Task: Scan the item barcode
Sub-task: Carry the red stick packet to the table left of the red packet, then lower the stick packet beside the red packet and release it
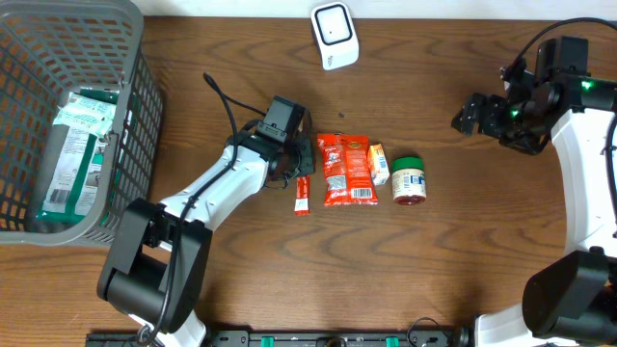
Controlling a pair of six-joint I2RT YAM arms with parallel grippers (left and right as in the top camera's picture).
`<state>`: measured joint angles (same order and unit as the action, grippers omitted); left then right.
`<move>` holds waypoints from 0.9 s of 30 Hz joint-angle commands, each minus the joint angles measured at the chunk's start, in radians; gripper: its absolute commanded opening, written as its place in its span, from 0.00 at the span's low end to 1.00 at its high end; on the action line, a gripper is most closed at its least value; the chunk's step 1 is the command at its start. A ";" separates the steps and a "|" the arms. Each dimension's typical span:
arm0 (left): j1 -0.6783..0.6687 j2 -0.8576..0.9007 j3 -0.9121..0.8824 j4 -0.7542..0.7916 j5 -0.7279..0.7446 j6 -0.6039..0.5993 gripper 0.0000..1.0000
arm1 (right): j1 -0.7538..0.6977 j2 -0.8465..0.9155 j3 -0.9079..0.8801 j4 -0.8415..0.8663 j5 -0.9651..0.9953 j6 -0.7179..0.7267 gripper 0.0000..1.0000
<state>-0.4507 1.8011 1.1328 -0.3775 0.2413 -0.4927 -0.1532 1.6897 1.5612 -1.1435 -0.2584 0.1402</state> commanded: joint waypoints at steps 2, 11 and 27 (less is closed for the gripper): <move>-0.019 -0.007 -0.019 -0.008 -0.087 0.029 0.07 | -0.011 -0.010 -0.001 -0.001 -0.008 -0.003 0.99; -0.066 -0.005 -0.032 -0.007 -0.205 0.029 0.07 | -0.011 -0.010 -0.001 -0.001 -0.008 -0.003 0.99; -0.086 0.041 -0.032 -0.006 -0.231 0.028 0.07 | -0.011 -0.010 -0.001 -0.001 -0.008 -0.003 0.99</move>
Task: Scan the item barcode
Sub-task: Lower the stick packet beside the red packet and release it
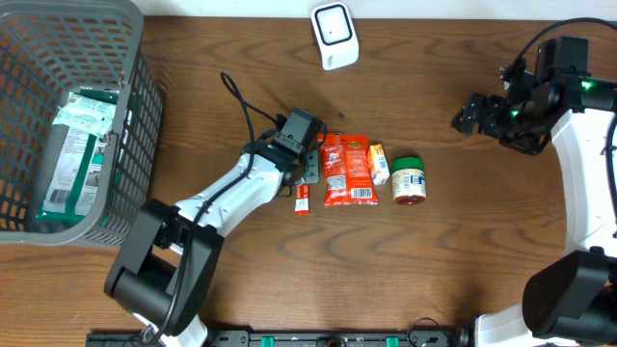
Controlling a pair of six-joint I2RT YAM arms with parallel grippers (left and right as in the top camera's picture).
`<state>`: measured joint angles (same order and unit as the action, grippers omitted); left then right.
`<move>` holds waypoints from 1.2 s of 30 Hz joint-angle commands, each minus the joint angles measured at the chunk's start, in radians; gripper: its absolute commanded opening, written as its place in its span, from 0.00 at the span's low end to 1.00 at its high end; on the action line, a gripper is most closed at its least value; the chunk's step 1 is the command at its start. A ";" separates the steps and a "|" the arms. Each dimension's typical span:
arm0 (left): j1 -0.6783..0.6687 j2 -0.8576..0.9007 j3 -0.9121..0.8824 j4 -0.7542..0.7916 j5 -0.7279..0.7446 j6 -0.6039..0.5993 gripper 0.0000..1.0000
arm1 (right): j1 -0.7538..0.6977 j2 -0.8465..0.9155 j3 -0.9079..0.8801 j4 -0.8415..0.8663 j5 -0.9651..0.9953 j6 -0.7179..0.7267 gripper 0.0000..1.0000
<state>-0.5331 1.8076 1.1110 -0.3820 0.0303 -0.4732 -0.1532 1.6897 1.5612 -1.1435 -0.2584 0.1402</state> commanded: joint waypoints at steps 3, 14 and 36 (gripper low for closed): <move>-0.016 0.064 -0.011 -0.002 -0.013 0.008 0.07 | -0.011 -0.010 -0.001 -0.001 -0.008 -0.003 0.99; -0.066 0.106 -0.006 0.001 -0.041 0.014 0.08 | -0.011 -0.010 -0.001 -0.001 -0.008 -0.003 0.99; 0.009 0.019 0.003 -0.108 -0.201 0.035 0.16 | -0.011 -0.010 -0.001 -0.001 -0.008 -0.003 0.99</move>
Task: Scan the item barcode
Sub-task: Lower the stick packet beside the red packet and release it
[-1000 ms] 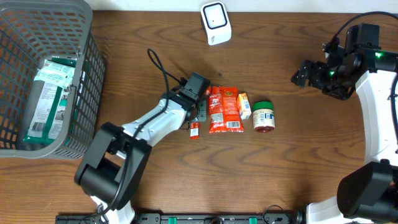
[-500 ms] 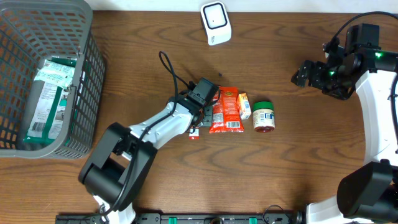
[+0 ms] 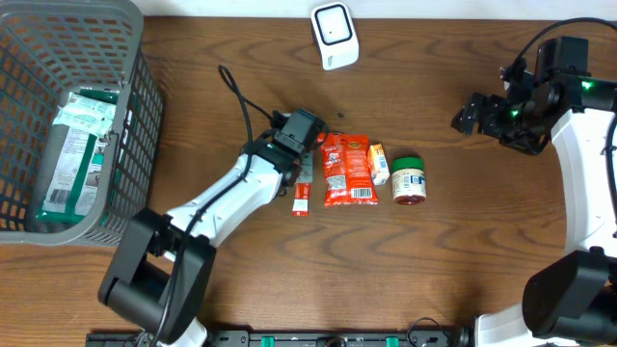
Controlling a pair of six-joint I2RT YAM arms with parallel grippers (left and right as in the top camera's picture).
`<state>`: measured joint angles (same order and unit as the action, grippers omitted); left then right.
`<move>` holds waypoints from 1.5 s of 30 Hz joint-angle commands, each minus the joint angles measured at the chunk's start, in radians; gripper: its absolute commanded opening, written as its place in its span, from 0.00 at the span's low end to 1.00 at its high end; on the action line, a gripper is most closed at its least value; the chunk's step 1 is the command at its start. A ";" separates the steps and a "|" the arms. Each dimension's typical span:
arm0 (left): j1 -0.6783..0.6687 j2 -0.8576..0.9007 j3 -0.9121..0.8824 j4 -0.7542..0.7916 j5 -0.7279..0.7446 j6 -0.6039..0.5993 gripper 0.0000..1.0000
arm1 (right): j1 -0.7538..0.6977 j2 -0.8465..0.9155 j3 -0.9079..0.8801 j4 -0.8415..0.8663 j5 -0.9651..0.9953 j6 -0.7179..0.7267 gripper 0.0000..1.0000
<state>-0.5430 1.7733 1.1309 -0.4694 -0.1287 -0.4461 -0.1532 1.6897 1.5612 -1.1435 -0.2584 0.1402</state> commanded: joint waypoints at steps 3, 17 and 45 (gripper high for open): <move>0.019 0.087 -0.017 -0.023 0.015 0.009 0.16 | -0.011 -0.010 -0.001 -0.001 -0.008 -0.003 0.99; 0.013 0.105 -0.017 -0.017 0.156 0.008 0.16 | -0.011 -0.010 -0.001 -0.001 -0.008 -0.003 0.99; 0.027 0.055 0.024 0.050 0.057 0.150 0.17 | -0.011 -0.010 -0.001 -0.001 -0.008 -0.003 0.99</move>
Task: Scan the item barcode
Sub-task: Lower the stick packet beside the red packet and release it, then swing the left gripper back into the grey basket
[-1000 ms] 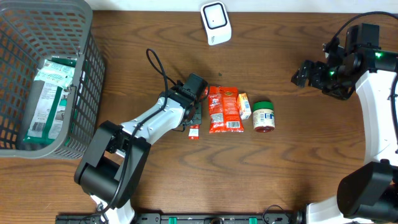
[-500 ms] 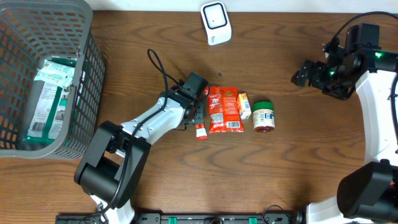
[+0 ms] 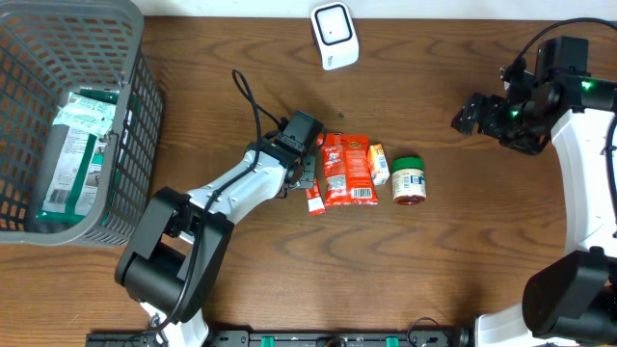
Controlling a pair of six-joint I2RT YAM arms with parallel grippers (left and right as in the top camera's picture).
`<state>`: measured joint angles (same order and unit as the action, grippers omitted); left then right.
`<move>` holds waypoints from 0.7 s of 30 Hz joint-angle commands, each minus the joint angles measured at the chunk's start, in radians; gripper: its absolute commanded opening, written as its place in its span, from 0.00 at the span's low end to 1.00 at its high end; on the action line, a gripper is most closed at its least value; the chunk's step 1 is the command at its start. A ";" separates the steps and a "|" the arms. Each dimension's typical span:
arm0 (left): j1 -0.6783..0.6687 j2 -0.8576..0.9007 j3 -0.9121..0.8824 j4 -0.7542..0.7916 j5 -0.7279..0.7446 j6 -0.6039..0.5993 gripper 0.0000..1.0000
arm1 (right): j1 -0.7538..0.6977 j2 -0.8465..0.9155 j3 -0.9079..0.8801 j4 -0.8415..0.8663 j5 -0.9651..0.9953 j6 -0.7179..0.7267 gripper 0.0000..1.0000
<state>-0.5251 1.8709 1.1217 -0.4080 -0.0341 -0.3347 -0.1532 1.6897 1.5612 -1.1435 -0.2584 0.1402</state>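
A small red stick packet [image 3: 314, 200] lies tilted on the wooden table, its right edge against a red snack bag [image 3: 347, 170]. My left gripper [image 3: 309, 179] is down over the stick's upper end and looks shut on it; the wrist hides the fingertips. The white barcode scanner [image 3: 335, 36] stands at the far edge of the table. My right gripper [image 3: 466, 115] hovers at the right side, far from the items, and its fingers are too dark to read.
A small yellow box [image 3: 379, 162] and a green-lidded jar [image 3: 410, 180] lie right of the snack bag. A grey basket [image 3: 135, 116] at the left holds green-and-white packs [image 3: 72, 154]. The left arm's cable [image 3: 253, 101] loops over the table.
The left gripper has shifted a little to the right and the red stick packet has gone with it, now tilted against the snack bag. The right arm has not moved.
The left gripper first stood left of the snack bag, above the stick packet. It then sat closer to the bag's left edge, then down over the stick's upper end. Now the stick lies further right, beside the bag. The right arm stayed still throughout.
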 commanded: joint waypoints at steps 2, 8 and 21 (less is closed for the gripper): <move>0.017 -0.077 0.059 -0.048 -0.037 0.038 0.17 | -0.011 -0.010 -0.001 -0.001 -0.008 -0.003 0.99; 0.071 -0.175 0.244 -0.298 -0.037 0.068 0.26 | -0.011 -0.010 -0.001 -0.001 -0.008 -0.003 0.99; 0.379 -0.212 0.946 -0.882 -0.038 0.148 0.75 | -0.011 -0.010 -0.001 -0.001 -0.008 -0.003 0.99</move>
<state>-0.2367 1.6707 1.9503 -1.2503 -0.0582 -0.2138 -0.1532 1.6897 1.5608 -1.1435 -0.2584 0.1402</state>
